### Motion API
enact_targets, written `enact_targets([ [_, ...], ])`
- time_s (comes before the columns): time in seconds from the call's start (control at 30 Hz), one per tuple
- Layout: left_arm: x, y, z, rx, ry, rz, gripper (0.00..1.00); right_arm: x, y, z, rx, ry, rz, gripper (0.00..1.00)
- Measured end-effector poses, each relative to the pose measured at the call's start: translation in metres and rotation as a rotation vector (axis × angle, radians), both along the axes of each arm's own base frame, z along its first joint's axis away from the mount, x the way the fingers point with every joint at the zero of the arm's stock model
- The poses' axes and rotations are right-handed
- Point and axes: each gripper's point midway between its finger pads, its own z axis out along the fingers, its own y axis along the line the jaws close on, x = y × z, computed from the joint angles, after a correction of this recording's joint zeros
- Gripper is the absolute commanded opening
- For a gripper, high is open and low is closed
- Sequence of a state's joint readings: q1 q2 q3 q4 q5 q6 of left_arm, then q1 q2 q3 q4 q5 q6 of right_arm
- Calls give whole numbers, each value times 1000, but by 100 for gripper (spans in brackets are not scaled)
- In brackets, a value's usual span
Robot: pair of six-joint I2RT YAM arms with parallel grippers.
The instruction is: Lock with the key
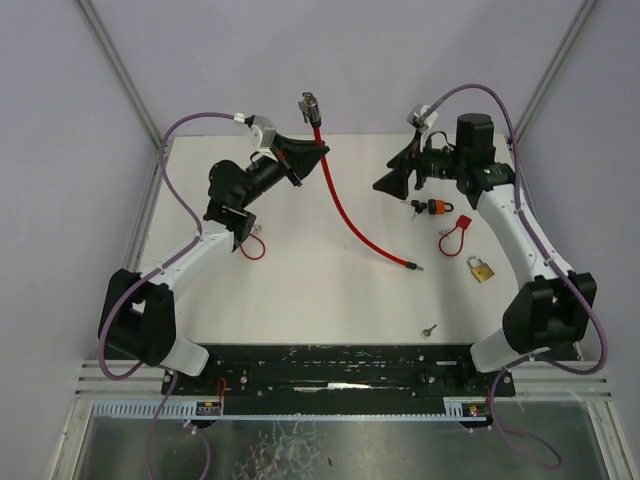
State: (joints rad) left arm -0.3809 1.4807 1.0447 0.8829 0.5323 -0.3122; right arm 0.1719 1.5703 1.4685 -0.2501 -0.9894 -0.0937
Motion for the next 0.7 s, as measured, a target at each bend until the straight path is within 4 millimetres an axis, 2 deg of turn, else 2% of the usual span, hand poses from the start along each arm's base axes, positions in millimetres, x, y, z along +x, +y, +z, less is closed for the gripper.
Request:
enact_targets([
  [0.13,1,-2,-6,14,23,-1,1,-20,-18,-17,-84,-87,-40,100],
  [0.23,1,-2,-10,24,34,0,1,-32,-29,-26,-43,-94,-51,100],
  [0.37,0,-4,-15,41,55,1,1,-34,-47,-48,38,-51,-55,100],
  [0.47,-2,-5,-17,53,71,4,1,-39,-47,-66,16,-32,-47,100],
  [0.53,-2,-7,-19,62,84,11,1,-36,-45,-69,-26,-62,-55,100],
  [0.7,3,-12,-29,103,128,60,1,-12,-55,-79,-202,-147,-179,100],
])
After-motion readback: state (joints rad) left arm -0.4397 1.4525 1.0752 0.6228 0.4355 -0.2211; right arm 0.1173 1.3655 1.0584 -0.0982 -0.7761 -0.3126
